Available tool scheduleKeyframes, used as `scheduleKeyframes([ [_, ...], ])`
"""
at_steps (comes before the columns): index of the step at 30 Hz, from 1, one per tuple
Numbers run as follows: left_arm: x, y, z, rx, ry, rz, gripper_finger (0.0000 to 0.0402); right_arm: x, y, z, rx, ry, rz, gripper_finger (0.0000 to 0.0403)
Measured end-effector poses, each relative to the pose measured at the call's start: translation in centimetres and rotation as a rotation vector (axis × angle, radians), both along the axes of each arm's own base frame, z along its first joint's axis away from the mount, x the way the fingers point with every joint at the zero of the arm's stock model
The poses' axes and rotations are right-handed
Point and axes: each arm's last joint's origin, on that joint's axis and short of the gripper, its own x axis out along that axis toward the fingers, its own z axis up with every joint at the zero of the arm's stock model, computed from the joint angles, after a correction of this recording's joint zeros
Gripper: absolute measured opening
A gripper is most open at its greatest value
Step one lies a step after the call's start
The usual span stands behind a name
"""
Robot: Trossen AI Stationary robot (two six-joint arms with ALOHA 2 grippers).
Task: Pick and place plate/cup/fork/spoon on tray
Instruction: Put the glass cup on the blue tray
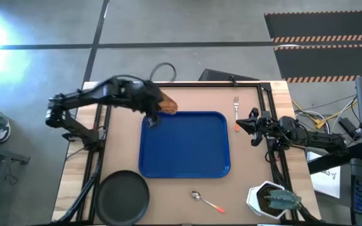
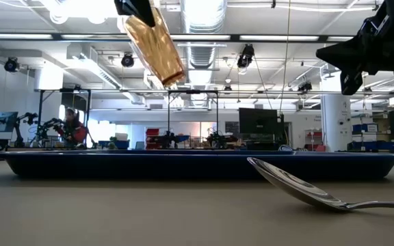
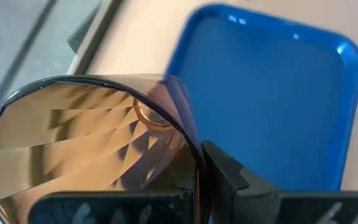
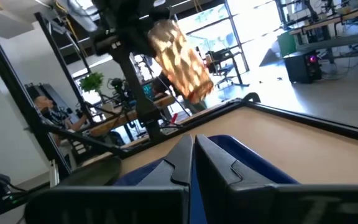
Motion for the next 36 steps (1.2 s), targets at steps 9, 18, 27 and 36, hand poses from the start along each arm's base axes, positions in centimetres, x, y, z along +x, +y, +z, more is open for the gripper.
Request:
scheduleKeyframes([
  [9,7.7,-0.2,-6.4,-0.073,0.164,-0.09,0.0,0.0,0.0,0.0,0.047,-0.009,0.008,0.0009],
  [18,13.8,0.7,-4.5,-0.044,0.026,-0.198,0.0,0.0,0.0,0.0,0.047,-0.009,0.01,0.0009],
  [27,16.6,1.3,-4.5,-0.04,-0.025,-0.231,0.0,0.0,0.0,0.0,0.039,-0.007,0.009,0.0009],
  [36,15.9,1.7,-6.2,-0.081,0.123,-0.207,0.0,0.0,0.0,0.0,0.038,-0.005,0.009,0.0009],
])
